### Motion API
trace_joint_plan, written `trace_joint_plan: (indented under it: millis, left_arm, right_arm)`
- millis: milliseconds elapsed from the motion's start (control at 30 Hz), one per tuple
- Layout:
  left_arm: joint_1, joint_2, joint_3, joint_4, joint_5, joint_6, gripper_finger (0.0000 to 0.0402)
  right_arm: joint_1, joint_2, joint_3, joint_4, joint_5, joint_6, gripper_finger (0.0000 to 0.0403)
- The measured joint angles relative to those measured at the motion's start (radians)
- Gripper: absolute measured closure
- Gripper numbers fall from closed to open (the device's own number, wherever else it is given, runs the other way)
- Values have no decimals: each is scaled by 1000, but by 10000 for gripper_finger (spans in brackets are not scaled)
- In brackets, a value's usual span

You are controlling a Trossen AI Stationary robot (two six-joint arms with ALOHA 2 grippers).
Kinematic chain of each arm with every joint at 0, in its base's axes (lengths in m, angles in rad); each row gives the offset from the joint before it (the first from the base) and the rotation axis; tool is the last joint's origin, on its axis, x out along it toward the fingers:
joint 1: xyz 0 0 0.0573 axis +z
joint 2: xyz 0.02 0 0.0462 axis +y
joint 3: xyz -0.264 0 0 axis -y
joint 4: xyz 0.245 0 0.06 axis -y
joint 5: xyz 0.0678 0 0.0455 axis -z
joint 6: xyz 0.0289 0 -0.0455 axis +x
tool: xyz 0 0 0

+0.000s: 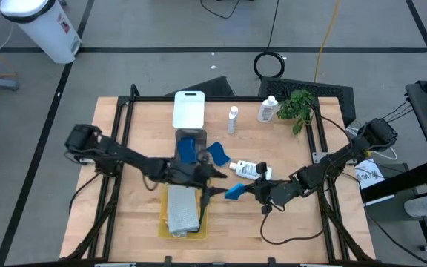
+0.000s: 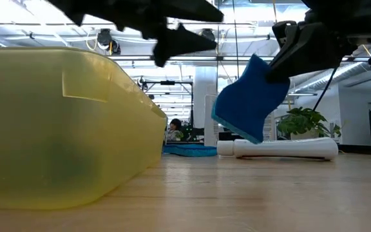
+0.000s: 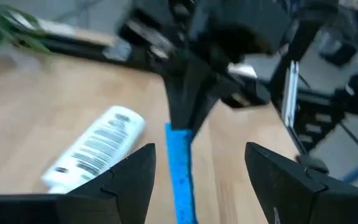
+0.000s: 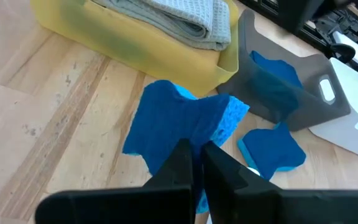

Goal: Pick & Place Kitchen Items
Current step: Put the blue sponge into the black bin

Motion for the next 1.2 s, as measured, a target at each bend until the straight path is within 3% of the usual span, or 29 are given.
trace_joint_plan:
  millis: [100, 333, 833, 1000, 1200]
  left_arm:
    - [12, 72, 91, -73, 59, 10, 149]
    - [38, 188, 210, -162, 38, 30, 149]
    - [62, 243, 227, -141, 56, 30, 153]
    - [71, 244, 227, -140, 67, 22, 200]
    - [82, 244, 227, -121, 133, 16, 302]
  right_arm:
    - [0, 0, 0, -1, 0, 0, 403]
    - [0, 0, 0, 0, 0, 1, 403]
    - [0, 0, 0, 7, 0, 4, 403]
    - [-1, 0, 0, 11, 3, 2, 403]
    - [-1, 0, 0, 11, 3, 7, 403]
